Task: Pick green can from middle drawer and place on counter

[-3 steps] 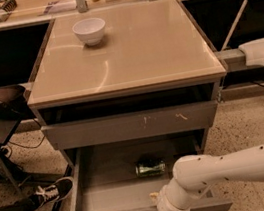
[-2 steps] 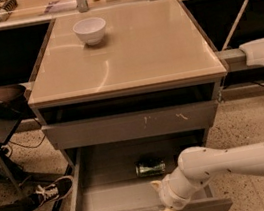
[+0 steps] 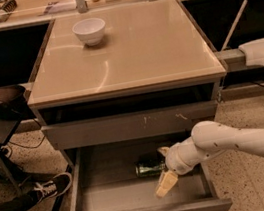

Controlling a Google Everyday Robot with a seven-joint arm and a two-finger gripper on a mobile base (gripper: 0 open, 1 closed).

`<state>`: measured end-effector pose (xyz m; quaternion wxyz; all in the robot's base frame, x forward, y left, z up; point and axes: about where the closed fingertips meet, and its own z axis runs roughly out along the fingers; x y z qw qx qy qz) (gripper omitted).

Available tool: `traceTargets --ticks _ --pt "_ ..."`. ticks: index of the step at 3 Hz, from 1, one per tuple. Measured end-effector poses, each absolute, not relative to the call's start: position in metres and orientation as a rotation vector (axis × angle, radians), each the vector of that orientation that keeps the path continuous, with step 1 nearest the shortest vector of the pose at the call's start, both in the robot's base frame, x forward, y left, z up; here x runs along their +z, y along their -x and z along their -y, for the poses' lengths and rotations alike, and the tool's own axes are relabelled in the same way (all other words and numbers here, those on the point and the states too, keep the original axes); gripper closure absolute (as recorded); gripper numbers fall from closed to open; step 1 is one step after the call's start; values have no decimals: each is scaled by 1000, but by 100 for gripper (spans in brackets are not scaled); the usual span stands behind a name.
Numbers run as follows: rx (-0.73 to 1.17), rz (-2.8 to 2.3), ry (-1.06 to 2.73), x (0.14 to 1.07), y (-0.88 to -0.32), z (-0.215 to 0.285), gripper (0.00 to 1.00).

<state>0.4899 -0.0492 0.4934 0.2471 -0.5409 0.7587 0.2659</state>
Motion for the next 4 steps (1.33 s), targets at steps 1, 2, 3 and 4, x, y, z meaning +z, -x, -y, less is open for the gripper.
traceTargets --ticks 1,2,3,4 --pt "715 -2062 1465 498 -498 50 0" --pt "768 -2028 1339 477 -505 42 0" --pt "797 -1940 1019 463 -532 37 0" --pt "828 -1933 917 444 -531 27 0"
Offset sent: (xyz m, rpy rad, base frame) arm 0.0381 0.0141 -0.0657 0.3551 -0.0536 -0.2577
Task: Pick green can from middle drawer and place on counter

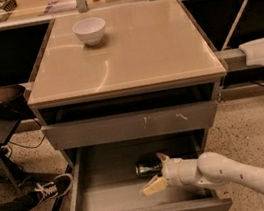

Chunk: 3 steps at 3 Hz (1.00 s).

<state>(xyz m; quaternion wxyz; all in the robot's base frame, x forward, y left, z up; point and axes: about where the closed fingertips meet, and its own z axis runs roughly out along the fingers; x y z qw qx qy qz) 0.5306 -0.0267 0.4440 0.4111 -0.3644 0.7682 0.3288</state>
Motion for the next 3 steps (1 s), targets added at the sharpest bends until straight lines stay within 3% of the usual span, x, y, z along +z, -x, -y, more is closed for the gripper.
traceTargets --ticks 1,2,3 --pt "779 -1915 966 448 -531 23 0" --pt "569 -1835 1126 457 -544 -13 0" --pt "569 -1836 1126 457 -544 -12 0"
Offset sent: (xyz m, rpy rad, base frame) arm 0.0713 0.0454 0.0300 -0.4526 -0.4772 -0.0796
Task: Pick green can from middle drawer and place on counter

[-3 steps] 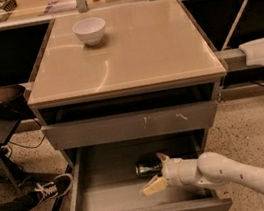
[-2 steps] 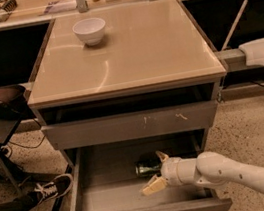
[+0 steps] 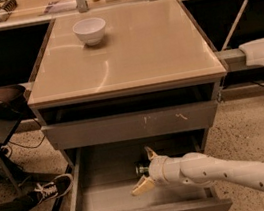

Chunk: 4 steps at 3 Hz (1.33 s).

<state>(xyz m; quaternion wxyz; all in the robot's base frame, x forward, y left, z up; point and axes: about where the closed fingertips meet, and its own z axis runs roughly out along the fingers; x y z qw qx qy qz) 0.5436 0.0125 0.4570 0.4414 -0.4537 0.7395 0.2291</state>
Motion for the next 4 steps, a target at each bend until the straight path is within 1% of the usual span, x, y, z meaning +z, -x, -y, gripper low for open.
traceTargets --ticks 1,2,3,4 --pt "646 -1919 1092 419 -559 -24 0" --pt "664 -2037 1050 382 -580 -30 0" --pt "664 -2037 1050 382 -580 -30 0" --pt "578 -2012 1038 389 -605 -25 0"
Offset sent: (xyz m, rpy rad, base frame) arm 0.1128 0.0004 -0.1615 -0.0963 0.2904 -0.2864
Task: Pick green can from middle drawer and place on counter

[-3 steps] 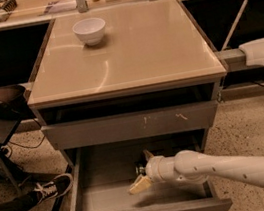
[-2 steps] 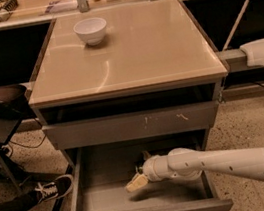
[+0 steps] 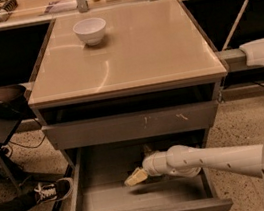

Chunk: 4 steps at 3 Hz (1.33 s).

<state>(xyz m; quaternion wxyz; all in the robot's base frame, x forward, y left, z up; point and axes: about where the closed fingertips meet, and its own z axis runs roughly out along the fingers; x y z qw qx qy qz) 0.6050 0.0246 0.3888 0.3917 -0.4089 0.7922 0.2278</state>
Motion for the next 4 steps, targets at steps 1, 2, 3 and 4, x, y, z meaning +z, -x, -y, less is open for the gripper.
traceTargets --ticks 1,2,3,4 --pt "574 -2012 1042 388 -604 -26 0" --pt "489 -2030 1068 377 -606 -28 0" --pt "419 -2018 1053 373 -617 -27 0" --pt "419 -2018 1052 374 -617 -27 0"
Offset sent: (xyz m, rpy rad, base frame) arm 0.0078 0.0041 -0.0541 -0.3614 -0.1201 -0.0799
